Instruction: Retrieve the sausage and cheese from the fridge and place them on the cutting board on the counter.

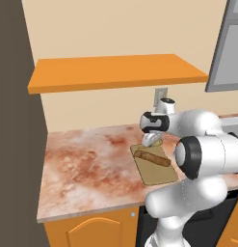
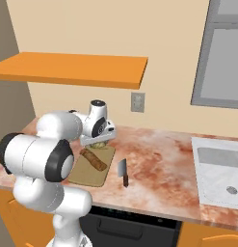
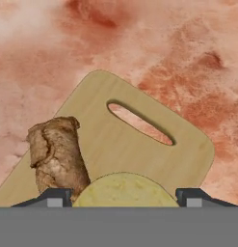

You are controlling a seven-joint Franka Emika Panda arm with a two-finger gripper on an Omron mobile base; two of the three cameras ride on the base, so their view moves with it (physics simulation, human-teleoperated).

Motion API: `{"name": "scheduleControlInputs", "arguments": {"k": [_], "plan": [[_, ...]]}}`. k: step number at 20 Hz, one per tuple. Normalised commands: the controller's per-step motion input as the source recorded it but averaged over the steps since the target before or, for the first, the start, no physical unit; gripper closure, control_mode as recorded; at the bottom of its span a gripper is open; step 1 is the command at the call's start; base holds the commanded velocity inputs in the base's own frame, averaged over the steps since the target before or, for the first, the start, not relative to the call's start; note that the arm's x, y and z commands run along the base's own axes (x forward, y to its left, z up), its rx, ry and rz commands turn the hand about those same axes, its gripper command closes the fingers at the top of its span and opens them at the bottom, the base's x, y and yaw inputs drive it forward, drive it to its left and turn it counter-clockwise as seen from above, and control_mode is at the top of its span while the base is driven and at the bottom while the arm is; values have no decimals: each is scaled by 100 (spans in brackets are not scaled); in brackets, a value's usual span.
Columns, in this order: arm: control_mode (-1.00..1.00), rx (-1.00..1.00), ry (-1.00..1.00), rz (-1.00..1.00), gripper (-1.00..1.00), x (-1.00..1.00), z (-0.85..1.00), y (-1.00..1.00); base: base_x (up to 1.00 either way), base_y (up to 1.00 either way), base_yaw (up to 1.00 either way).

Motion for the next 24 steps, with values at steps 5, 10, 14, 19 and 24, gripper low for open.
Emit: {"name": "scheduleControlInputs", "arguments": {"k": [5,10,14,19,24], "plan": [[-100,0,0,4,-100,23,-37,0,0,0,0],[-100,1,0,6,-100,19,-19,0,0,0,0],[-100,1,0,4,-100,-3,-3,0,0,0,0],[-100,0,-1,0,-100,-41,12,-3,0,0,0],[-100,0,-11,0,-100,-30,65,0,0,0,0]]}}
